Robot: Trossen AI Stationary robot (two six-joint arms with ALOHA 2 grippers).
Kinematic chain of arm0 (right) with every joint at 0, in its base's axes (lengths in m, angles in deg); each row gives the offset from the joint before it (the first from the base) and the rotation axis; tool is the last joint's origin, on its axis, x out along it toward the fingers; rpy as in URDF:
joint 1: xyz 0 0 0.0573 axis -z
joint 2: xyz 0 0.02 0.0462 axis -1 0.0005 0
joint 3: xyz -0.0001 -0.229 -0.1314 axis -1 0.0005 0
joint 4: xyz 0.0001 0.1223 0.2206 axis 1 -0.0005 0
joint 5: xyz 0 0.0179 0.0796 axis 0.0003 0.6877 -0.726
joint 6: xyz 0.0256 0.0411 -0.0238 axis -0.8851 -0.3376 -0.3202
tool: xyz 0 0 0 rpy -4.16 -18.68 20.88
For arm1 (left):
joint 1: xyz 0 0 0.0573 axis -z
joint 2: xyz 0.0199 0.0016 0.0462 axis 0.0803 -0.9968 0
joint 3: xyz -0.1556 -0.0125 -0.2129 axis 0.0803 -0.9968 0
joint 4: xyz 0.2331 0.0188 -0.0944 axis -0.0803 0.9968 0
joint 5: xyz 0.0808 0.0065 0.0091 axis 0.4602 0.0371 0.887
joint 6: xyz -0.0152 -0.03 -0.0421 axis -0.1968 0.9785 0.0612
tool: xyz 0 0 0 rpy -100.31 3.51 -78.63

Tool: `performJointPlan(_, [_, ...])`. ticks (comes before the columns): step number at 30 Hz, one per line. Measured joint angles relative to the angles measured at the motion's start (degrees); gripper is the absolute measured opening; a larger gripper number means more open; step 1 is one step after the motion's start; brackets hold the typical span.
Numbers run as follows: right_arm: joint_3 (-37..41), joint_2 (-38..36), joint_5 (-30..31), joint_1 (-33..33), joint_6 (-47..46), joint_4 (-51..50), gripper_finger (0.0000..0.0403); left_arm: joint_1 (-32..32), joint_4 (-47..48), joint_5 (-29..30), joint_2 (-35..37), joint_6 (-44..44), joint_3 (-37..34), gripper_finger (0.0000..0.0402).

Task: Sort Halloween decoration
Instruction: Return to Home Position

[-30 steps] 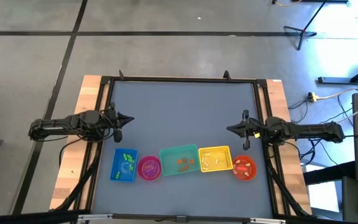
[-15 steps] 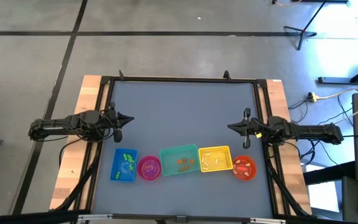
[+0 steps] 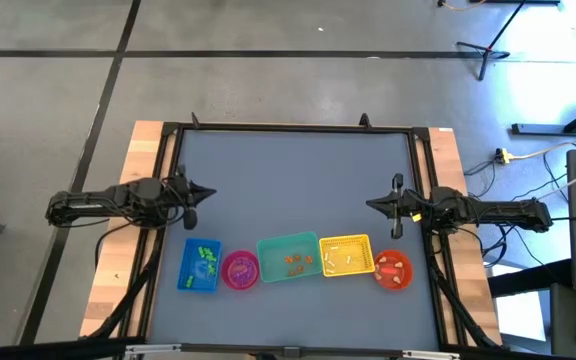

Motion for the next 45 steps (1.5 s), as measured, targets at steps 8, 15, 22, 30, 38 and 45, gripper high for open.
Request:
performJointPlan(8, [0.00, 0.02, -0.02, 0.00, -0.01, -0.06, 0.0003, 1.21, -0.38, -0.05, -0.02, -0.01, -0.60, 0.0000])
performJointPlan(15, [0.00, 0.02, -0.02, 0.00, -0.01, -0.06, 0.0003, 3.42, -0.50, -0.15, -0.02, -0.01, -0.64, 0.0000])
performJointPlan(22, [0.00, 0.02, -0.02, 0.00, -0.01, -0.06, 0.0003, 3.67, -9.18, -0.17, -0.02, 0.26, -2.25, 0.0000])
performJointPlan(30, [0.00, 0.02, -0.02, 0.00, -0.02, -0.08, 0.0003, 3.67, -18.83, -1.80, 0.00, 1.91, -4.74, 0.0000])
performJointPlan(38, [0.02, 0.02, -0.02, 0.00, -0.02, -0.08, 0.0003, 3.67, -23.60, -9.95, -0.02, 1.50, -6.76, 0.0000])
performJointPlan(45, [0.02, 0.02, -0.02, 0.00, -0.02, -0.08, 0.0003, 3.65, -23.59, -10.01, -0.02, 1.50, -6.76, 0.0000])
